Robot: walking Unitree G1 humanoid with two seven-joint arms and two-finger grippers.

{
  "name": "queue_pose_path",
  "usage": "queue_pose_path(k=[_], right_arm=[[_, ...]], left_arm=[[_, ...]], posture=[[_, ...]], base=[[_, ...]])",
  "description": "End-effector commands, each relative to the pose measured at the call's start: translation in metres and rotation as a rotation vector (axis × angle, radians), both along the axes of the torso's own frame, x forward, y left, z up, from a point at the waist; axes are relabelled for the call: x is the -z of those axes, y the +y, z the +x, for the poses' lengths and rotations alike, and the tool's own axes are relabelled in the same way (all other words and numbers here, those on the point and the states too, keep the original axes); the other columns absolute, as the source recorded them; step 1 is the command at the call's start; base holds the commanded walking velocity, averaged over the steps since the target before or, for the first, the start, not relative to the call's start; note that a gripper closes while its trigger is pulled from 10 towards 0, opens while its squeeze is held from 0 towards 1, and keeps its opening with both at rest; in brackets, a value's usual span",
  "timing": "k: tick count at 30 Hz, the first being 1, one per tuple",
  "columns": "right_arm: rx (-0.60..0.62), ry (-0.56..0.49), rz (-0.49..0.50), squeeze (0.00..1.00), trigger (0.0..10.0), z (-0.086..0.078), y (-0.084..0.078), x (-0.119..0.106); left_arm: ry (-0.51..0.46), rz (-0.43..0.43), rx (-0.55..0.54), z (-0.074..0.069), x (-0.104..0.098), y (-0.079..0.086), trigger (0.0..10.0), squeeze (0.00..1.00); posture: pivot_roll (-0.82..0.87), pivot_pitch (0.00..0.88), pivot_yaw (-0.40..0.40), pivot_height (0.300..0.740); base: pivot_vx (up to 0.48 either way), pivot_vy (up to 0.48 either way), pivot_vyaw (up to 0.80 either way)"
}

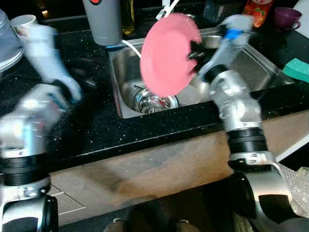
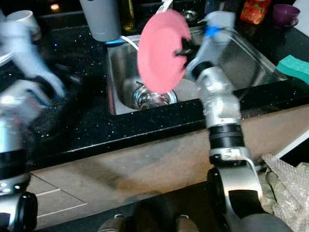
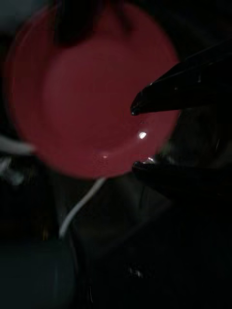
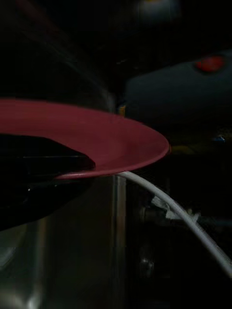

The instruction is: Kitchen organization

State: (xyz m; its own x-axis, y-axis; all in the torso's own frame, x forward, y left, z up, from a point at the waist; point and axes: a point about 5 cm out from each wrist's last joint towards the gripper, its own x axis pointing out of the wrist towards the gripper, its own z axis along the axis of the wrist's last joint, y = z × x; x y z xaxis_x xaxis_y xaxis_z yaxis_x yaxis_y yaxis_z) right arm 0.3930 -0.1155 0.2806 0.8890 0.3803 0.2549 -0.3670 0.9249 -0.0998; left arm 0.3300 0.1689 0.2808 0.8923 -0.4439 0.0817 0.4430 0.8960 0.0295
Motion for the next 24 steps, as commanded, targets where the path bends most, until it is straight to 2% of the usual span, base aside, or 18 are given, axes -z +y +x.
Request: queue_pose_path(k=[1, 2, 7, 8, 11, 18, 24], right_arm=[[-0.007, -0.048, -0.112, 0.00, 6.4, 0.002, 0.007, 0.001], [-0.023, -0.056, -0.170, 0.00, 10.0, 0.004, 0.012, 0.004], [-0.054, -0.034, -0.267, 0.00, 10.0, 0.007, 0.020, 0.014], [-0.086, -0.006, -0.330, 0.00, 10.0, 0.008, 0.024, 0.023], [-0.121, 0.038, -0.387, 0.00, 10.0, 0.009, 0.027, 0.033], [-0.169, 0.111, -0.453, 0.00, 10.0, 0.012, 0.029, 0.050], [-0.188, 0.147, -0.454, 0.00, 10.0, 0.012, 0.028, 0.057]], left_arm=[[-0.013, 0.122, 0.038, 0.001, 0.007, -0.006, 10.0, 0.00], [-0.008, 0.181, 0.064, 0.004, 0.009, -0.010, 10.0, 0.00], [0.004, 0.248, 0.100, 0.005, 0.014, -0.015, 10.0, 0.00], [0.037, 0.321, 0.143, 0.003, 0.021, -0.018, 10.0, 0.00], [0.055, 0.371, 0.171, 0.001, 0.026, -0.019, 10.0, 0.00], [0.041, 0.374, 0.322, -0.006, 0.030, -0.033, 10.0, 0.00], [0.061, 0.391, 0.331, -0.007, 0.034, -0.034, 10.0, 0.00]], posture=[[0.06, 0.150, 0.021, 0.740], [0.06, 0.152, 0.020, 0.740], [0.06, 0.153, 0.022, 0.740], [0.06, 0.154, 0.023, 0.740], [0.06, 0.154, 0.023, 0.740], [0.07, 0.158, 0.024, 0.740], [0.07, 0.155, 0.028, 0.740]], base=[[0.000, 0.000, 0.00], [0.000, 0.000, 0.00], [0.000, 0.000, 0.00], [0.000, 0.000, 0.00], [0.000, 0.000, 0.00], [0.000, 0.000, 0.00], [0.000, 0.000, 0.00]])
